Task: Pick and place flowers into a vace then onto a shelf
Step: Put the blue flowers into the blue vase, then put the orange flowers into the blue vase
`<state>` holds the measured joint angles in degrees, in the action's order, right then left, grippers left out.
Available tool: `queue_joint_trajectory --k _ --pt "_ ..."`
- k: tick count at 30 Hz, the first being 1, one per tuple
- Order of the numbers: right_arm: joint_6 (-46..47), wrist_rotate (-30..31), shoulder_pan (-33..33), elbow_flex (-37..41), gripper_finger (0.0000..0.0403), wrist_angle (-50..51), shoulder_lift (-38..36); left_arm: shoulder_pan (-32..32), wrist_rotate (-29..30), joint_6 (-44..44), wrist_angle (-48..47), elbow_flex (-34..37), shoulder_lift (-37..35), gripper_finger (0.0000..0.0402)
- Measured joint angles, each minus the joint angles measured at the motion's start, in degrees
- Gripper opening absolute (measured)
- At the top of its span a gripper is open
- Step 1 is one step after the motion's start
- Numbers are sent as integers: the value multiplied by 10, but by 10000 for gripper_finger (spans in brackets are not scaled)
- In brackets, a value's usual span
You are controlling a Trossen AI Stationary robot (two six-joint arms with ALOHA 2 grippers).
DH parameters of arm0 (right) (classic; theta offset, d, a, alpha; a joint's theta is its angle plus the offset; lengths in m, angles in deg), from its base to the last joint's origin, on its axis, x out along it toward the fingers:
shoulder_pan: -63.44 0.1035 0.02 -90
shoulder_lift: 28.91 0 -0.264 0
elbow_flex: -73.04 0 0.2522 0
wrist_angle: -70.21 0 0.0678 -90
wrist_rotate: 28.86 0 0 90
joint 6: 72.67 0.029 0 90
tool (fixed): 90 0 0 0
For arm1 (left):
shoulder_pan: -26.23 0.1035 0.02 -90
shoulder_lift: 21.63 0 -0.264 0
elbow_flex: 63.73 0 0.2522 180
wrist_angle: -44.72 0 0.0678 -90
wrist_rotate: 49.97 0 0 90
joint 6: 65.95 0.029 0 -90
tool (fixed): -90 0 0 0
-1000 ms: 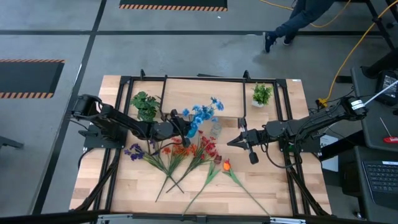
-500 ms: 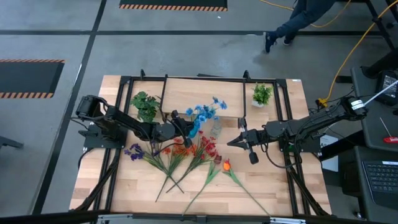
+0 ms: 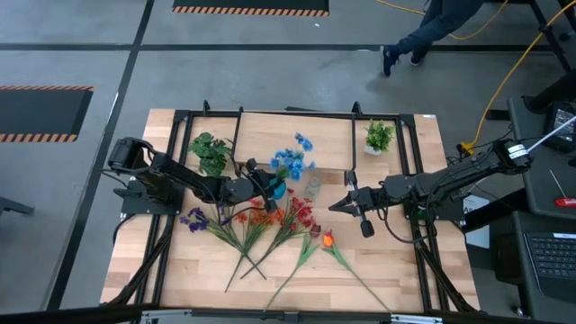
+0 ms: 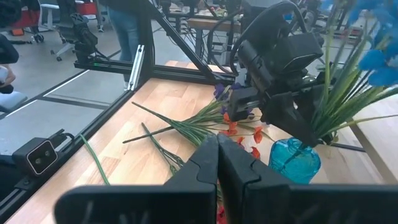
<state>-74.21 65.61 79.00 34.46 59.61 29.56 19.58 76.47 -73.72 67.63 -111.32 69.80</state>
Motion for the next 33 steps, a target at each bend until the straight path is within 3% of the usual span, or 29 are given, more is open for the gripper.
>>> queue_joint_trajectory --k 13,27,33 --pt "0 0 0 0 5 1 0 -4 1 1 -34 0 -22 164" --pt "-1 0 0 0 5 1 0 -55 16 -20 -227 0 -160 169" --pt "0 0 0 0 5 1 0 -97 15 -20 -252 0 -202 169"
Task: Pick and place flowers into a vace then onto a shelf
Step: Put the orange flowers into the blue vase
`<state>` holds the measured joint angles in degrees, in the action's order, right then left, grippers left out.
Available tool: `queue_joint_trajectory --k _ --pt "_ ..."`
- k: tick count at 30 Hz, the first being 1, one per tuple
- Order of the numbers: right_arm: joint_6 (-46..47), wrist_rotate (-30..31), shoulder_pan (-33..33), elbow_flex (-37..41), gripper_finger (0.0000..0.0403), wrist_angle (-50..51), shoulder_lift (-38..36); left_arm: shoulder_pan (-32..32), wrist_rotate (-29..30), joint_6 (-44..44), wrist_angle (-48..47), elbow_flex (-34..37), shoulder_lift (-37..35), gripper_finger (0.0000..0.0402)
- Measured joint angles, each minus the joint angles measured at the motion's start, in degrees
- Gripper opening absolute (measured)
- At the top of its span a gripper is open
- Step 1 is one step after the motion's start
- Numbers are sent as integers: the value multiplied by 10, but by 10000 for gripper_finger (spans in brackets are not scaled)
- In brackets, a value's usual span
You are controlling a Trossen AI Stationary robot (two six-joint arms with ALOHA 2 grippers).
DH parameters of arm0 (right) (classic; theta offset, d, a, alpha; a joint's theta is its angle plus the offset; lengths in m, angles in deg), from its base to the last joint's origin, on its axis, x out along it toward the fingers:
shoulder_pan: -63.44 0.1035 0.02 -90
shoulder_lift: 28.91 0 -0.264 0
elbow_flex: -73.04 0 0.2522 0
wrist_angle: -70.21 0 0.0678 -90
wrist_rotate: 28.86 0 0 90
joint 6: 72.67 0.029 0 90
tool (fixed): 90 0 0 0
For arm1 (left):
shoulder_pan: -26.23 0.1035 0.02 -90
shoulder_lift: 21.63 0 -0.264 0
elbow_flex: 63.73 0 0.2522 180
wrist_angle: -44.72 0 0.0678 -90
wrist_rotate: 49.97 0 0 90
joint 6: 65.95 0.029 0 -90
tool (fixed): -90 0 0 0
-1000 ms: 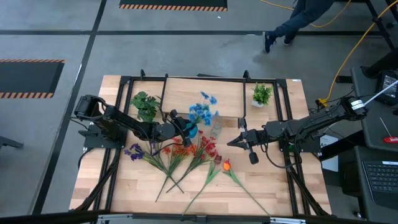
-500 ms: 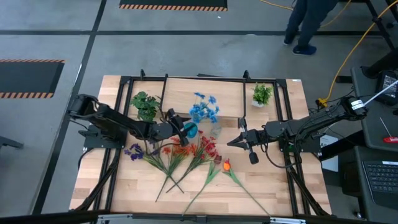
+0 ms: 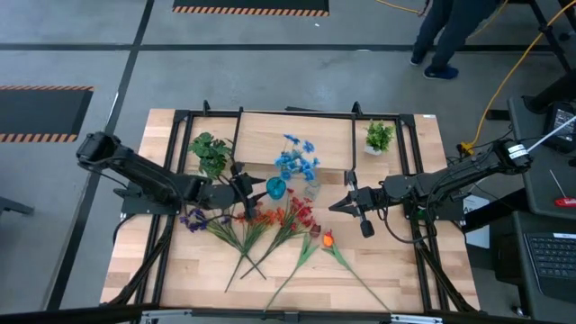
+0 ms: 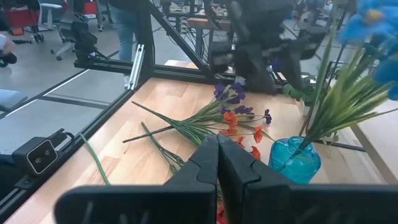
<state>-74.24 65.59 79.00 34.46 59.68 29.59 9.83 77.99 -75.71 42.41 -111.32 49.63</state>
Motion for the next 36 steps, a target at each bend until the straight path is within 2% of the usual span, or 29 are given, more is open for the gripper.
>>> queue_joint_trajectory --k 13,18,23,29,36 --pt "-2 0 0 0 5 0 0 -90 1 -23 -13 0 -22 168" --pt "-3 0 0 0 5 0 0 -106 6 -81 -37 -14 -22 168" --pt "16 0 0 0 5 -1 0 -123 22 -166 -165 -68 -8 162" --pt "28 0 0 0 5 -1 0 -141 21 -295 -346 -158 47 144" --pt "26 0 0 0 5 -3 0 -144 -63 -444 -487 -260 131 141"
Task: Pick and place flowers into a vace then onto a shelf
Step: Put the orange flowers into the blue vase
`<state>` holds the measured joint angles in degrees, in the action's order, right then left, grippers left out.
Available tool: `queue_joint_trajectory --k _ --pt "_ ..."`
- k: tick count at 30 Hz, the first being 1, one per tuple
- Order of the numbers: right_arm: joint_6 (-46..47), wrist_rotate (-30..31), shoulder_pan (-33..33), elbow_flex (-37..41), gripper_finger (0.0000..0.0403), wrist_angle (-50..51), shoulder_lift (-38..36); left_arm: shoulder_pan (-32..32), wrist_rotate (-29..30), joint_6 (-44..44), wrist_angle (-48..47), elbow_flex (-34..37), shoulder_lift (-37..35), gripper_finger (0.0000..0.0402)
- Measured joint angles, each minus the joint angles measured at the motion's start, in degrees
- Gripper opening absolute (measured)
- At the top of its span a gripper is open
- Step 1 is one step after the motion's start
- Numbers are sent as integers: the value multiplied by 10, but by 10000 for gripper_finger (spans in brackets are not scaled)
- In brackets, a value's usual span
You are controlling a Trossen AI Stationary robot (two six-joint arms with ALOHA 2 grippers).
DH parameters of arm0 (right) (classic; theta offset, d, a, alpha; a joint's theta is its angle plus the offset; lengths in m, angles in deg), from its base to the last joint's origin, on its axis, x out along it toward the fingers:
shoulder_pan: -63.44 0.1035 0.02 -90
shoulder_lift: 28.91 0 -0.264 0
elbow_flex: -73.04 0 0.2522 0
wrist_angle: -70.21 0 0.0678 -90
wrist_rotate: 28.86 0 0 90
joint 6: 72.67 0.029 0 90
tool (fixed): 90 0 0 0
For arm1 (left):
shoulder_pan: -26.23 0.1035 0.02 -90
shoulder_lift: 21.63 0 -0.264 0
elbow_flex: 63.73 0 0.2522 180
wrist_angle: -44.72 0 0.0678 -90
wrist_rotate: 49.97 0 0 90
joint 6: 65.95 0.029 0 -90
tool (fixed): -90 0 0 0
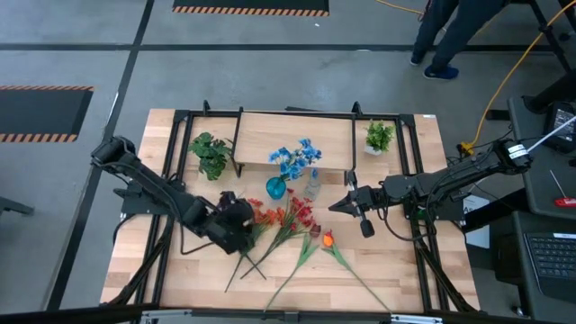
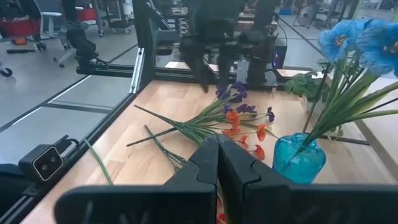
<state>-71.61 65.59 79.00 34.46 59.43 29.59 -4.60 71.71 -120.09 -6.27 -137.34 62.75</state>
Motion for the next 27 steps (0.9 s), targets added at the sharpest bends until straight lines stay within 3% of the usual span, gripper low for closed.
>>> queue_joint_trajectory --k 9,14,22,27 --pt "2 0 0 0 5 9 0 -1 -171 -135 -78 -61 96 141" --pt "2 0 0 0 5 21 0 -5 -252 -156 -83 -62 131 141" --pt "20 0 0 0 5 37 0 -12 -255 -160 -77 -62 151 141" --pt "19 0 0 0 5 37 0 -13 -223 -186 -77 -62 151 141"
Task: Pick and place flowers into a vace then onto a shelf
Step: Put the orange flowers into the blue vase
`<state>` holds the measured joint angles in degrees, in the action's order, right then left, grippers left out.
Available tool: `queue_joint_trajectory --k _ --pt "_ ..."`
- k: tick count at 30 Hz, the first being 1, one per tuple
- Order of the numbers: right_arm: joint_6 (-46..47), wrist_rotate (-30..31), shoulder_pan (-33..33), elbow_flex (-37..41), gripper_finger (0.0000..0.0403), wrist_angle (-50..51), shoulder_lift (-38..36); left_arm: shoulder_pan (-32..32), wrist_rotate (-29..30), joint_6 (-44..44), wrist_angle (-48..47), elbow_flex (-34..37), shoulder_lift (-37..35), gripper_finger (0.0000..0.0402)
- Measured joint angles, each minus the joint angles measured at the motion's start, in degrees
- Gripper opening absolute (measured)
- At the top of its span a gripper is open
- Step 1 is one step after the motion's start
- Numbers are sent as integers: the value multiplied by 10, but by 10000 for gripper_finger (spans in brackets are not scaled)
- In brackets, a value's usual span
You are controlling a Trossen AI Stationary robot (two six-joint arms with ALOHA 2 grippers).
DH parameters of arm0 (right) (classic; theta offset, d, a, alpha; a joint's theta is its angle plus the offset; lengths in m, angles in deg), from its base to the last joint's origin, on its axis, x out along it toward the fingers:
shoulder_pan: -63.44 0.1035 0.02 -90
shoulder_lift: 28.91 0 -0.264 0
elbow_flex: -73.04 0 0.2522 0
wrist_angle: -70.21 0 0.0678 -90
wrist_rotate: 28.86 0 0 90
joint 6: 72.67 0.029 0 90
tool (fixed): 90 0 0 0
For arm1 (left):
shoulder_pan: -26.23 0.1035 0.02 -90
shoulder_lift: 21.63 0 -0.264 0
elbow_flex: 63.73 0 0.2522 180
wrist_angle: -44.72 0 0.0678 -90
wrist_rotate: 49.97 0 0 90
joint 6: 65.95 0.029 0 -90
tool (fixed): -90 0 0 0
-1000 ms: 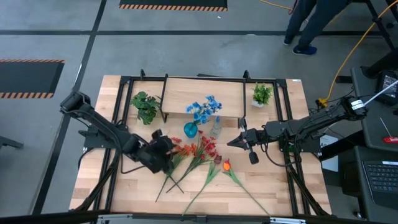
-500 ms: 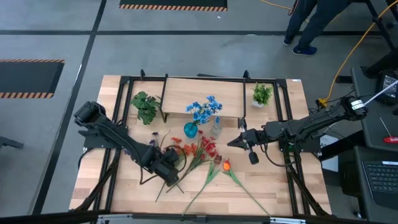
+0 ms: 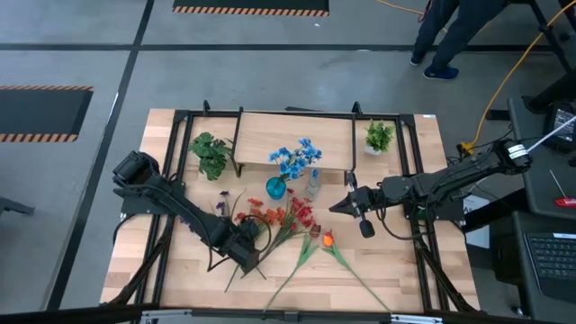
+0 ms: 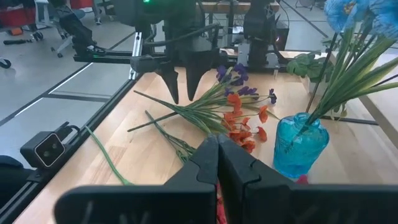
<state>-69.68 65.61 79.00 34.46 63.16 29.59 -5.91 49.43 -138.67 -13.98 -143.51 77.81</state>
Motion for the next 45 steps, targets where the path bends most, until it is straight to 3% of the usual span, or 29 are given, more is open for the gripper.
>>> queue_joint_trajectory --k 37,45 --pt "13 0 0 0 5 2 0 -12 -5 -30 19 0 64 140" --pt "13 0 0 0 5 1 0 -12 -5 -30 19 0 64 100"
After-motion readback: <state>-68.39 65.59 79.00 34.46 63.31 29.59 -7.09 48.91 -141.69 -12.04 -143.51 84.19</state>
